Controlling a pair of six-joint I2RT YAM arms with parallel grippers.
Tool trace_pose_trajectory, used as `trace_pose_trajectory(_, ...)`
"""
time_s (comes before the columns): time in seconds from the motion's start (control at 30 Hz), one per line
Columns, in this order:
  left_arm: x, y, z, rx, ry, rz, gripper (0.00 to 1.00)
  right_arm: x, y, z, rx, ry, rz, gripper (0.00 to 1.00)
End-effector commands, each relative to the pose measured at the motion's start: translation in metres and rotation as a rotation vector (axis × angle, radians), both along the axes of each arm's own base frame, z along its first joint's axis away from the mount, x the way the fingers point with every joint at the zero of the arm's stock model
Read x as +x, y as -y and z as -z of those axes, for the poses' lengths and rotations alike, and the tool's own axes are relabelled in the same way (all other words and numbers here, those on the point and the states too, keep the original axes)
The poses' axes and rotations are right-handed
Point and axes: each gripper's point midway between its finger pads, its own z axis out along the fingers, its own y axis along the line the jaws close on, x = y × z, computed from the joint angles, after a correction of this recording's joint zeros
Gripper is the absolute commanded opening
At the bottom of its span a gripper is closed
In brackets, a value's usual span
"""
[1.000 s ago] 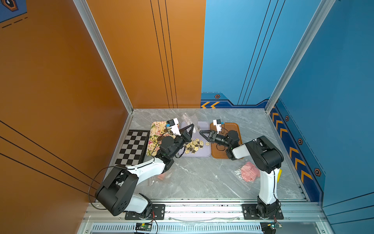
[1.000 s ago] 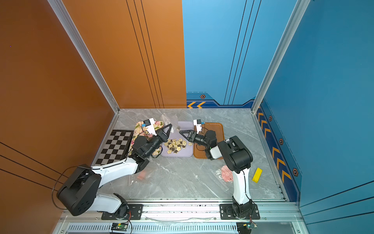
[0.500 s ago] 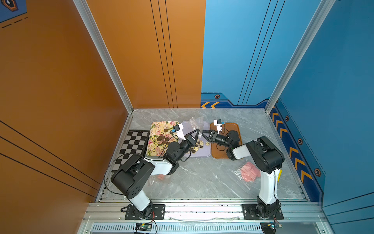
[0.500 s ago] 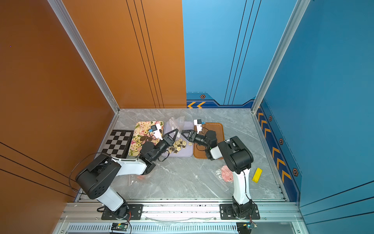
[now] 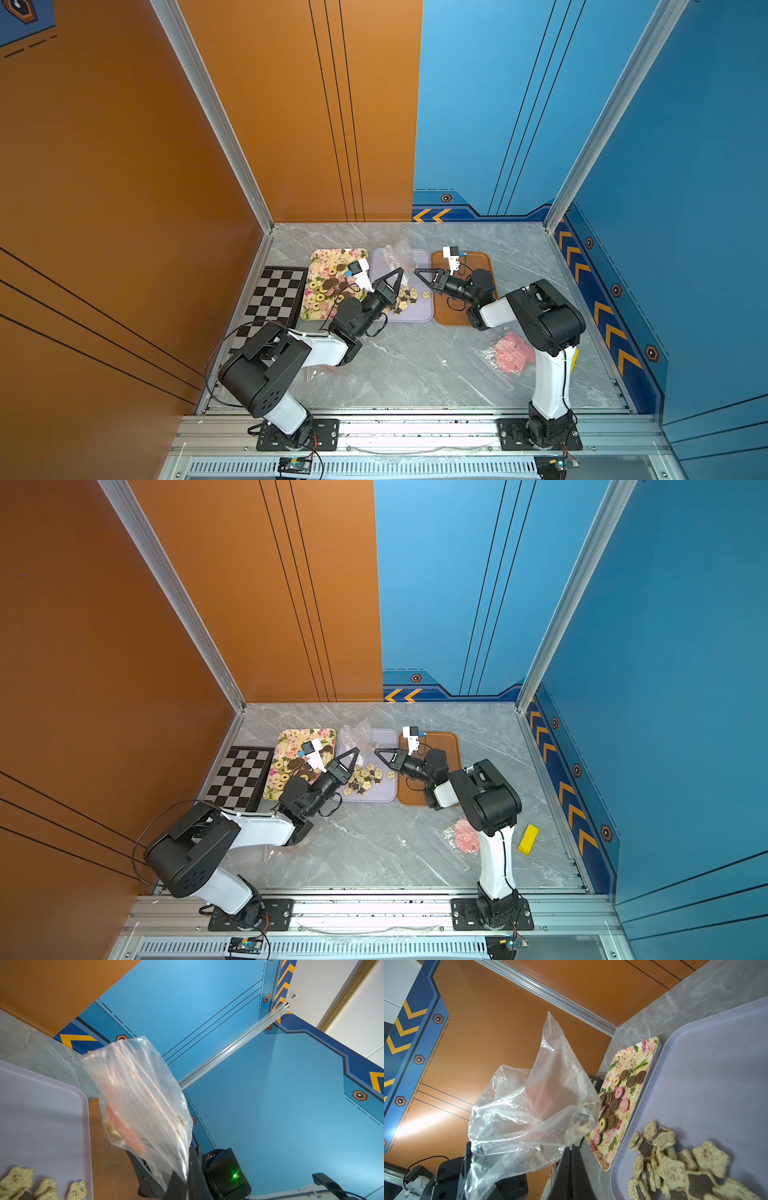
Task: Pour cookies out of the ziploc bag
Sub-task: 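Pour the cookies out of the ziploc bag onto the tray.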
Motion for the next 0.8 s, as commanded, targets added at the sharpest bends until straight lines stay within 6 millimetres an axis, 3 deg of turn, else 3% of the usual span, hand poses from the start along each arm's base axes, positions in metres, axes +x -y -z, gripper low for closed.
trace_pose_trajectory(0.0,-0.001,-0.026,0.0,-0.016,0.003,-0.036,0.0,0.001,0.01,-0.018,0.008,0.061,0.045,0.0)
trace_pose_trajectory(0.13,-0.001,-0.049,0.021,0.031,-0.065,-0.042,0.0,-0.002,0.016,-0.024,0.004,0.083,0.07,0.0)
trace_pose_trajectory(0.3,0.005,-0.055,0.039,0.074,-0.103,-0.021,0.0,0.003,0.009,-0.014,0.017,0.034,0.03,0.0)
trace_pose_trajectory(0.33,0.006,-0.055,0.036,0.061,-0.087,-0.019,0.0,0.005,0.004,-0.01,0.024,0.011,-0.003,0.05)
trace_pose_trajectory(0.37,0.008,-0.054,0.036,0.049,-0.08,-0.01,0.0,0.006,-0.002,-0.006,0.028,-0.004,-0.031,0.26)
trace_pose_trajectory(0.4,0.01,-0.052,0.033,0.03,-0.071,0.005,0.0,0.009,-0.008,0.006,0.031,-0.042,-0.05,0.36)
trace_pose_trajectory(0.47,0.016,-0.045,0.03,0.02,-0.067,0.026,0.0,0.009,-0.02,0.018,0.04,-0.093,-0.078,0.48)
trace_pose_trajectory(0.63,0.021,-0.018,0.0,0.01,0.018,0.076,0.0,0.008,-0.032,0.02,0.063,-0.14,-0.082,0.62)
trace_pose_trajectory(0.77,0.029,-0.021,-0.015,-0.012,0.047,0.041,0.0,0.011,-0.022,0.014,0.086,-0.167,-0.028,0.67)
